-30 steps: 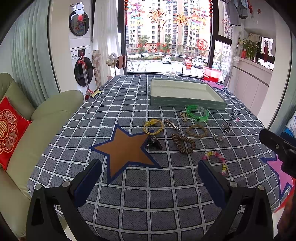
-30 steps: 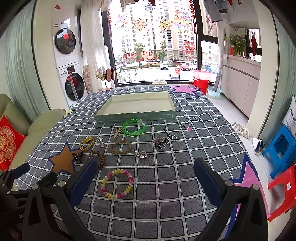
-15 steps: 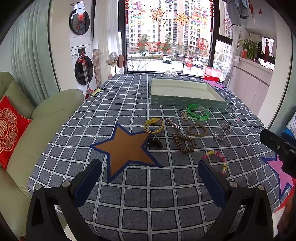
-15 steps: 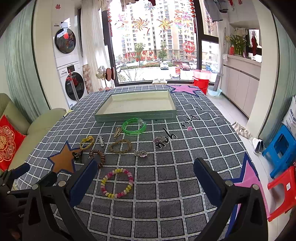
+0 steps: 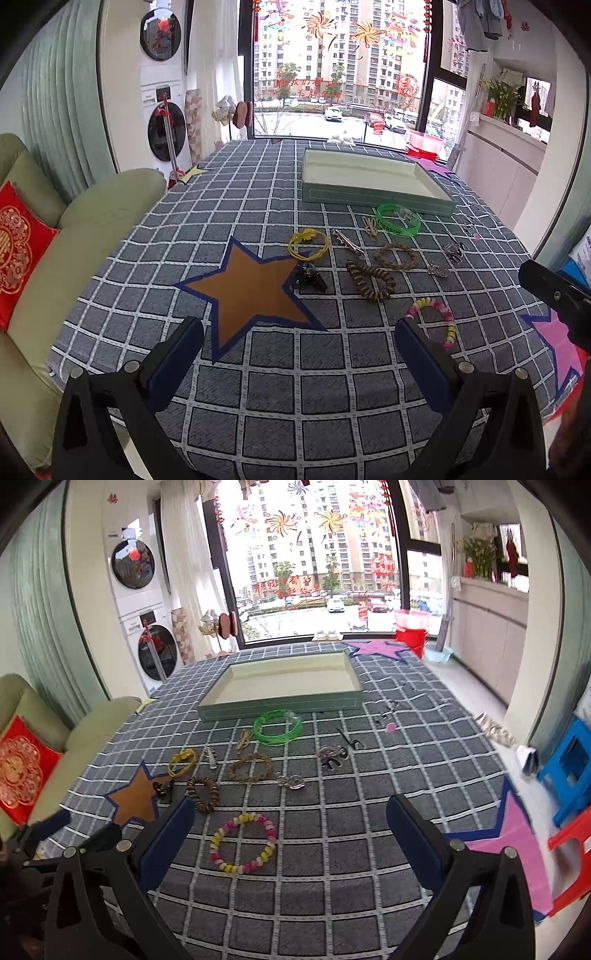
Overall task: Organize jewelry
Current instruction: 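Grasp the black claw clip with the left gripper while the right gripper grasps the beaded bracelet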
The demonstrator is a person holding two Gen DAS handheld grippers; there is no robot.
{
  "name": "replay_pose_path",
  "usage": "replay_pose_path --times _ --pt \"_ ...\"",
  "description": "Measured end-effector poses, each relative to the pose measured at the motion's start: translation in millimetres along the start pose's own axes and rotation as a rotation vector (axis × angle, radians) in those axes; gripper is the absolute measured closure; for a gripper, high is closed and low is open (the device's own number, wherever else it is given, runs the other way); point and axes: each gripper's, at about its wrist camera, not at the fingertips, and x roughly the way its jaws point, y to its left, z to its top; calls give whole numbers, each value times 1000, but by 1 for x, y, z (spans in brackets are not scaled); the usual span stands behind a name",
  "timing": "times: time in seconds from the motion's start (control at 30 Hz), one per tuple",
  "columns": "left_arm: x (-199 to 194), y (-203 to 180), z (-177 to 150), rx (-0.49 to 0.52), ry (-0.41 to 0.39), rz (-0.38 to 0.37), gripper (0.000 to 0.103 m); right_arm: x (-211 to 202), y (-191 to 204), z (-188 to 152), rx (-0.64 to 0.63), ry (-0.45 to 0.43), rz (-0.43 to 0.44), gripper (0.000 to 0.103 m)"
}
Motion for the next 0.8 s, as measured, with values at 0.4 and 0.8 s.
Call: replay_pose_path --times 0.4,0.8 --pt "40 16 12 -35 118 -22 0 31 -3 2 -37 156 1 0" --pt "104 13 34 -26 234 -22 0 78 8 -16 -107 337 -19 0"
